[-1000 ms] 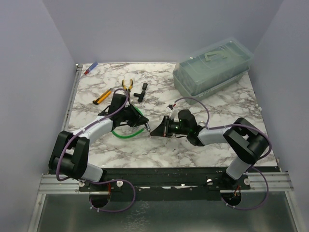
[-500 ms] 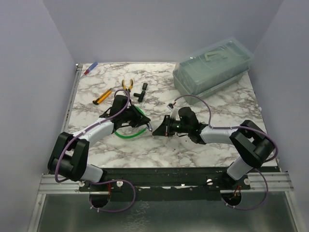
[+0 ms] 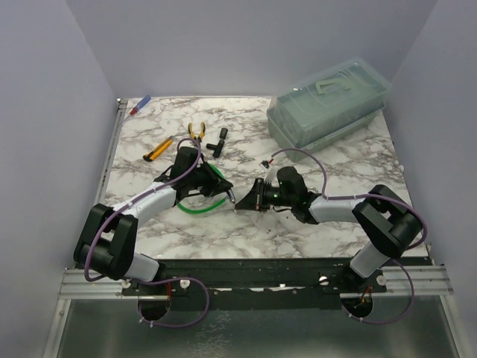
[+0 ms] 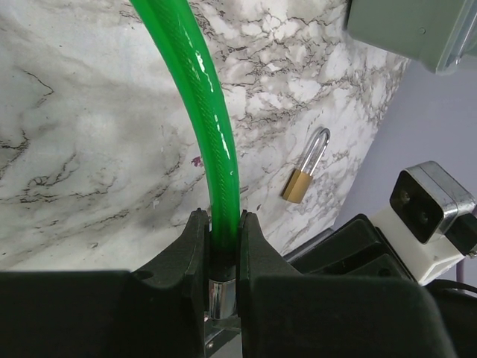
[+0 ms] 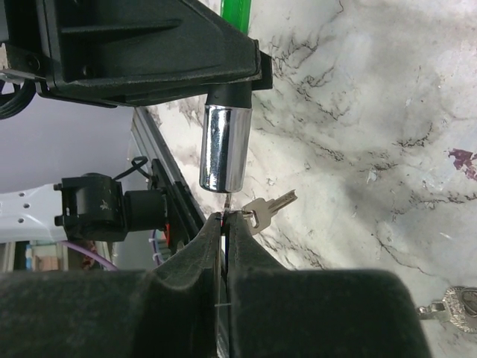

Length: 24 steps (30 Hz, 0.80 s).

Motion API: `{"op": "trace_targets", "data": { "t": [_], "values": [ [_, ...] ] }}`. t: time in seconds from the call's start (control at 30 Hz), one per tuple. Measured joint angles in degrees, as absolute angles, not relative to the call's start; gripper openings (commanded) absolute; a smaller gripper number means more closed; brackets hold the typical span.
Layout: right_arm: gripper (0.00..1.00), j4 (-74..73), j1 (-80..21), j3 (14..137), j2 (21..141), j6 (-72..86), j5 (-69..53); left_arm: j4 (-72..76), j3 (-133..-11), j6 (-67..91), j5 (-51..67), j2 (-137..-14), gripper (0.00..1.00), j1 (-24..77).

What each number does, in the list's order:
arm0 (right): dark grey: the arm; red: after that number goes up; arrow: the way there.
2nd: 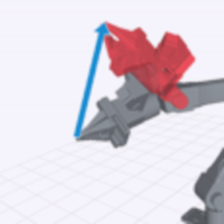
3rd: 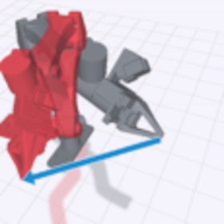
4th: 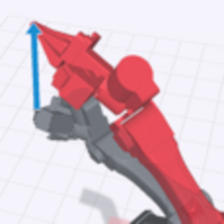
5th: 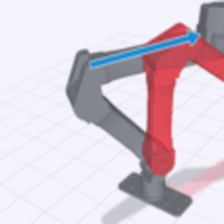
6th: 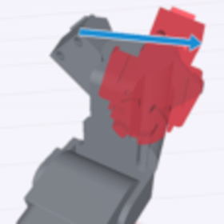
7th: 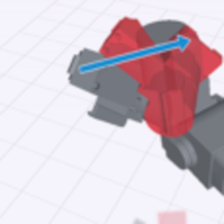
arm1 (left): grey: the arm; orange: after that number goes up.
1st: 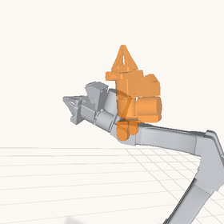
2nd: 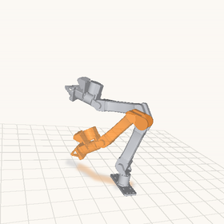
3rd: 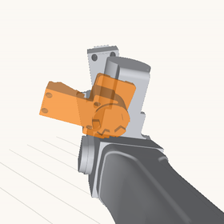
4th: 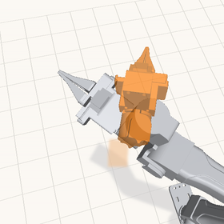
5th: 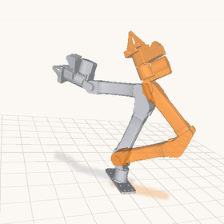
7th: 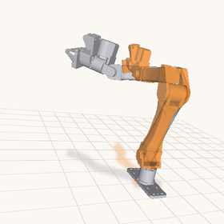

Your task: Unlock with the key

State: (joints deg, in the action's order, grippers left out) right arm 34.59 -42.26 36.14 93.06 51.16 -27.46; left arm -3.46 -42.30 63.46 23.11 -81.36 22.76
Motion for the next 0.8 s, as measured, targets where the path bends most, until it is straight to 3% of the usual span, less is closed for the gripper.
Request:
{"op": "trace_targets", "data": {
  "t": [0.17,0.4,0.53,0.8],
  "values": [
    [0.43,34.4,-42.3,36.4,92.6,50.0,-28.5,-3.8,-42.3,63.8,23.2,-81.1,0.00,24.1],
    [0.67,28.7,-42.3,36.4,86.1,45.4,-29.9,-4.0,-42.3,64.5,23.9,-81.1,0.00,24.9],
    [0.73,25.3,-42.2,36.9,82.3,42.9,-29.6,-4.5,-42.3,64.5,24.1,-81.1,0.00,25.2],
    [0.73,17.4,-42.2,42.6,84.5,39.7,-27.5,-4.5,-42.3,64.5,24.2,-81.1,0.00,25.5]
  ]
}}
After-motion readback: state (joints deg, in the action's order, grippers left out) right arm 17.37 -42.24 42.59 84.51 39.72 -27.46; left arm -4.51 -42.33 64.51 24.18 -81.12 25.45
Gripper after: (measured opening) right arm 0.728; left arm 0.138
